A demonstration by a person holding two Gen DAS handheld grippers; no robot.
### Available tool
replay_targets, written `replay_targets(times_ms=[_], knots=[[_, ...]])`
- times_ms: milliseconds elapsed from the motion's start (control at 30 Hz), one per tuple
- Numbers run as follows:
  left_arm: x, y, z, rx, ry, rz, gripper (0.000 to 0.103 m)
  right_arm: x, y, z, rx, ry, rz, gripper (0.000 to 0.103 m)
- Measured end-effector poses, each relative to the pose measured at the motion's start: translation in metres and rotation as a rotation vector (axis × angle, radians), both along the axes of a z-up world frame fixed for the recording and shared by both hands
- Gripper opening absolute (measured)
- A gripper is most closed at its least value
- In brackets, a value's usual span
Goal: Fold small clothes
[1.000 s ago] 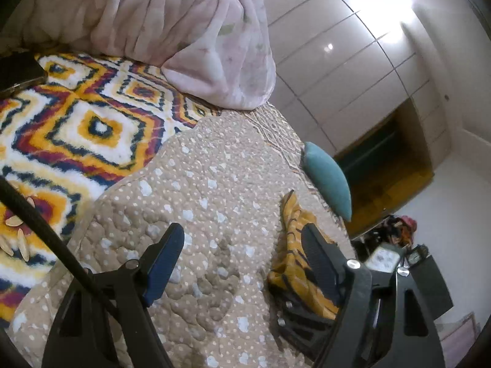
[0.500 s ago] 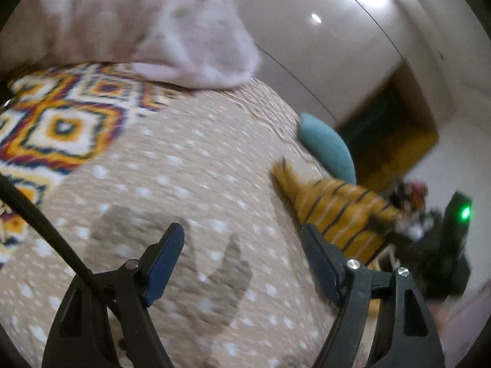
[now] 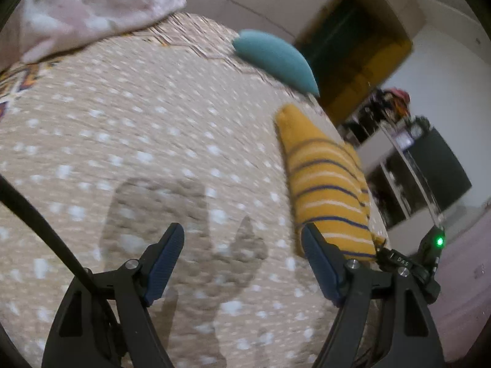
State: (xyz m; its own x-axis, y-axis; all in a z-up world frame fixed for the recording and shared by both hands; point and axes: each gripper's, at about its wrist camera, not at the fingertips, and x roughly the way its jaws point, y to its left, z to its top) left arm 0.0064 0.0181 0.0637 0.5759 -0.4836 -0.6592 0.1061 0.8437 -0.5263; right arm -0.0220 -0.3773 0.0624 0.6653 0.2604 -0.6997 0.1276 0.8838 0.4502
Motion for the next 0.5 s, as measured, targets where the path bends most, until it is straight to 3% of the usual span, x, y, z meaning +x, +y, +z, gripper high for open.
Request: replay_targets(times_ms=[233,367,433,467,500], knots=[[0.034,-0.051,0.007,0.021,0.027,-0.092,0.078,-0.025,-0.006,0.014,-0.037,-0.050,0.047,0.008],[0.053,-0.071,0.012,0.037,0.010,-0.159,0.085,-0.040,-0.015,0.036,0.009,-0.107,0.085,0.016],[0.066,-0.082,0.011,0.042,0.000,-0.193,0.088,-0.045,-0.026,0.055,0.030,-0.166,0.071,0.043],[0.074,-0.089,0.009,0.040,0.004,-0.210,0.089,-0.043,-0.032,0.060,0.036,-0.189,0.060,0.069],[0.086,-0.098,0.004,0.031,0.019,-0.230,0.091,-0.038,-0.037,0.065,0.041,-0.207,0.048,0.084]])
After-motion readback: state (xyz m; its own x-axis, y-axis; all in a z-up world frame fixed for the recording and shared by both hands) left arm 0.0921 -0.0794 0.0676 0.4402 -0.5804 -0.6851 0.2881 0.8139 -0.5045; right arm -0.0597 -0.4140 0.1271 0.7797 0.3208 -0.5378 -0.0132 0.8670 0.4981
